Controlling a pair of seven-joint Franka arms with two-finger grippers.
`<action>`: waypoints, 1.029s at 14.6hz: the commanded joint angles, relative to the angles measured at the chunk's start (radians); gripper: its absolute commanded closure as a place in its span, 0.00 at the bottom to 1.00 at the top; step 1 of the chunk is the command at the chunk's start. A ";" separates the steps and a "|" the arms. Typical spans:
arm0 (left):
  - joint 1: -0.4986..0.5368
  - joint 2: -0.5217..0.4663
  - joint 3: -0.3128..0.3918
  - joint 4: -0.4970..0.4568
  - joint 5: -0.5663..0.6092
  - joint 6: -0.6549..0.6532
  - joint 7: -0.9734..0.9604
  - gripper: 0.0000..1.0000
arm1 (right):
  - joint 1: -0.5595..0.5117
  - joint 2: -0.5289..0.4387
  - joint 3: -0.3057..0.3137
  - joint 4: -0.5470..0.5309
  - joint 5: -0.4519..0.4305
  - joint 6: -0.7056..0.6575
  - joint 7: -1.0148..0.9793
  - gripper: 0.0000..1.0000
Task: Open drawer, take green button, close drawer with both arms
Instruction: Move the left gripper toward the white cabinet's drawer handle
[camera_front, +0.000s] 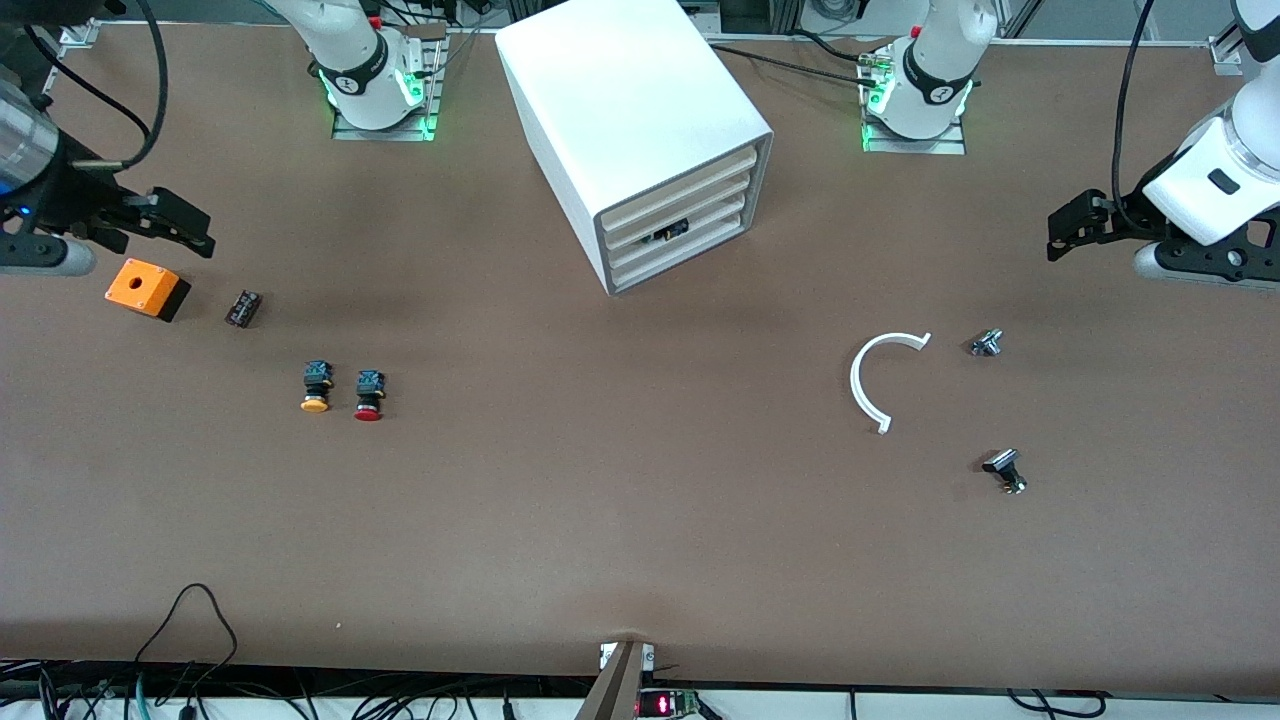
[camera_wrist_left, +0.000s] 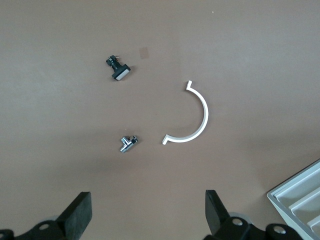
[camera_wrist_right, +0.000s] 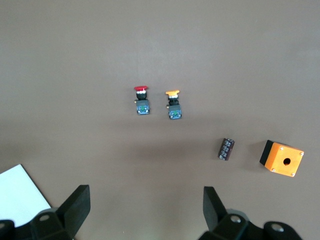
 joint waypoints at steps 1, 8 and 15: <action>-0.005 0.027 0.000 0.007 -0.073 -0.089 0.011 0.00 | -0.004 0.021 0.010 -0.009 -0.013 -0.001 -0.014 0.00; -0.015 0.219 -0.104 0.004 -0.219 -0.120 0.021 0.00 | -0.002 0.134 0.016 -0.006 0.043 0.054 -0.009 0.01; -0.014 0.436 -0.181 -0.016 -0.522 0.036 0.293 0.00 | 0.037 0.214 0.016 0.000 0.069 0.146 0.061 0.01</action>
